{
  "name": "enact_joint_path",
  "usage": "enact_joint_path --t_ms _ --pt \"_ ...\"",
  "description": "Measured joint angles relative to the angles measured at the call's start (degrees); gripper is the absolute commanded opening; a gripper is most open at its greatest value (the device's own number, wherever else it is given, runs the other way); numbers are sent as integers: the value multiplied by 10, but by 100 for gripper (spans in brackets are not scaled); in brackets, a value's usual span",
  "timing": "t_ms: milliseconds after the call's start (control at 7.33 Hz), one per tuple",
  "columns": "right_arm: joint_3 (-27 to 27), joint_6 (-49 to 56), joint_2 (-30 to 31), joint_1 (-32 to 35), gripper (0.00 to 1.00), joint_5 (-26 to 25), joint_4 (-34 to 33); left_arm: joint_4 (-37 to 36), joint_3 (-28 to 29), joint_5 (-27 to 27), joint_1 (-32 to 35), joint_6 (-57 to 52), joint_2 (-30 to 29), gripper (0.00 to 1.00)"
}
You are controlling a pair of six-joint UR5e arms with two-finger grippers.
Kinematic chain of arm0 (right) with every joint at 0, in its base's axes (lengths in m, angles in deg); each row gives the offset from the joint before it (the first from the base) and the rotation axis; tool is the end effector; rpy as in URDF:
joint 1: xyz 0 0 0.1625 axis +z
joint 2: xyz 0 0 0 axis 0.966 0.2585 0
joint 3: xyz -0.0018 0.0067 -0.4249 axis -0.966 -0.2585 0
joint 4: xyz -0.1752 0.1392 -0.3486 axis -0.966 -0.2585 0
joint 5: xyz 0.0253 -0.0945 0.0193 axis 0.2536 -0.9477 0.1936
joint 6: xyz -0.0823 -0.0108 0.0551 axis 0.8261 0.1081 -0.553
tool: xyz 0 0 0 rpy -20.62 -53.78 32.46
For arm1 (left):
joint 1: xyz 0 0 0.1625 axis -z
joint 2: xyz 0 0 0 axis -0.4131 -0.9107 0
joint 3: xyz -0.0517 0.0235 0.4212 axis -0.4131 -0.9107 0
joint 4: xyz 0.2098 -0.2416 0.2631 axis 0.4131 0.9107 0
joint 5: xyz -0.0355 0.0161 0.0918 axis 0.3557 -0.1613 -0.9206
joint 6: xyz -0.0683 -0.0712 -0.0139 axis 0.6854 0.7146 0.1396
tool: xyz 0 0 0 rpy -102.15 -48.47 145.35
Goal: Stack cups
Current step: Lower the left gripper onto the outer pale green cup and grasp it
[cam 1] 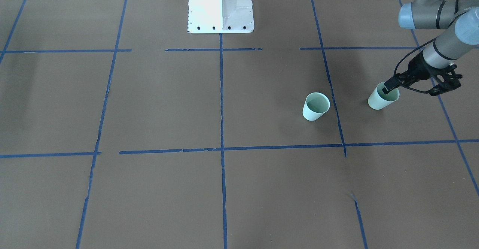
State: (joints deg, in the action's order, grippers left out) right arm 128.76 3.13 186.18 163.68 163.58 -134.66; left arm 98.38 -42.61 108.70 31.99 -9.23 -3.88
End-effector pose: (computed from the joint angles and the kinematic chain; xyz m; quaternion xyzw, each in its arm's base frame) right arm 0.0600 -0.4379 0.6267 -0.0053 -0.3360 -0.0256 0.9415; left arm 0.2121 -0.4452 0.5693 -0.0662 0.4107 -0.1276 0.9004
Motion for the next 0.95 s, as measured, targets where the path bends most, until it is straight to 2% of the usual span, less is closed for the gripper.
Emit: enact_joint_path --t_ms 136,682,955 --pt "0 0 0 0 100 0 0 0 2 0 -3 0 -1 0" --pt "1 0 0 0 100 0 0 -3 -12 8 -2 18 -7 0" --pt "1 0 0 0 100 0 0 -10 -56 24 1 121 -21 0"
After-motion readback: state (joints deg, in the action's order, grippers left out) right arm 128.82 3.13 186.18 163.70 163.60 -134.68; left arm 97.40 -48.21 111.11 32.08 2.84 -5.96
